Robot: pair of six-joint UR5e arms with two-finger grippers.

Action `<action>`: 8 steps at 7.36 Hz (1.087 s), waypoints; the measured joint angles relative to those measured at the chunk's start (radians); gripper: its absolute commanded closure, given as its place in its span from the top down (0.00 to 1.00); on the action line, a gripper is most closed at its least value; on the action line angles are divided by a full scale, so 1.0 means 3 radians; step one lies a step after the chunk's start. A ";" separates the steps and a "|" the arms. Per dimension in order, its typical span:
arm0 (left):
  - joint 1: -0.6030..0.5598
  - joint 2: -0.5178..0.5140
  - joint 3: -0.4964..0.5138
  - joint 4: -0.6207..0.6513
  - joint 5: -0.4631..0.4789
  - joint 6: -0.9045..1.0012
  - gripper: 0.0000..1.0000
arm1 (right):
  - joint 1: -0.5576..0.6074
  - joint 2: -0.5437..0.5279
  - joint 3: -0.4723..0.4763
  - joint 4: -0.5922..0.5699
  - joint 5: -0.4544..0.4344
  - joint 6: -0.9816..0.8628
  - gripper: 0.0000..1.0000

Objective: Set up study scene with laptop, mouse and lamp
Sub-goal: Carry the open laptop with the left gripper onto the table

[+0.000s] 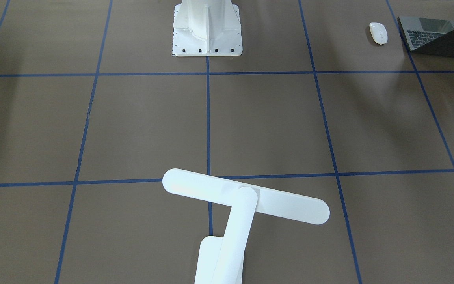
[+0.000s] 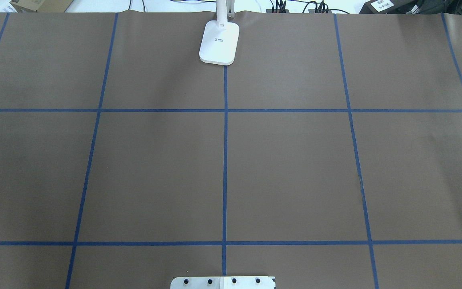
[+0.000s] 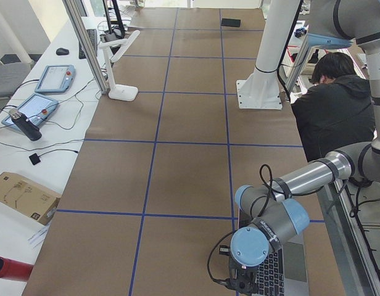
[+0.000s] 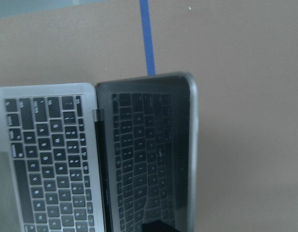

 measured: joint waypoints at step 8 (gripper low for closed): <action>0.0184 -0.1101 -0.0689 0.1489 0.0225 -0.0226 0.00 | 0.0002 -0.0094 -0.0011 0.0004 -0.0010 -0.0002 0.99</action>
